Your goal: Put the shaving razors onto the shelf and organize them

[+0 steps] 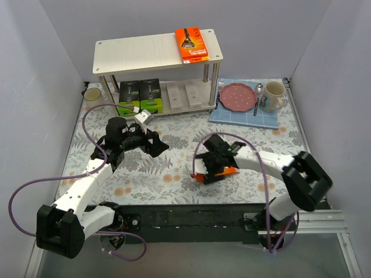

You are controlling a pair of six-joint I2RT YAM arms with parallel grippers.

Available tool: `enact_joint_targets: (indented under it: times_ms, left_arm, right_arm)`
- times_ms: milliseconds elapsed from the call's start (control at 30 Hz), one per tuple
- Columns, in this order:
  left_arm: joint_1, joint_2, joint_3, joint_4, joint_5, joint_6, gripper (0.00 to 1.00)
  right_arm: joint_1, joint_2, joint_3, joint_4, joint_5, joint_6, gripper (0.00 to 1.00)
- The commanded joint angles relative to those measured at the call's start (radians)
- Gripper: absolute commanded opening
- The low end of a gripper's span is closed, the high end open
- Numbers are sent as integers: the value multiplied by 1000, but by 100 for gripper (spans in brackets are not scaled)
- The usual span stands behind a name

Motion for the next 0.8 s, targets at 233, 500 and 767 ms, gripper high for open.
enact_joint_targets:
  times_ms: [233, 500, 767]
  left_arm:
    - [-10, 85, 53, 17, -27, -179, 76]
    - [-54, 210, -16, 75, -7, -323, 78]
    - [-73, 372, -63, 310, 82, -559, 86]
  right_arm:
    - [-156, 237, 429, 275, -136, 896, 93]
    - [-362, 244, 394, 373, -189, 883, 93]
    - [-403, 346, 357, 421, -250, 1003, 93]
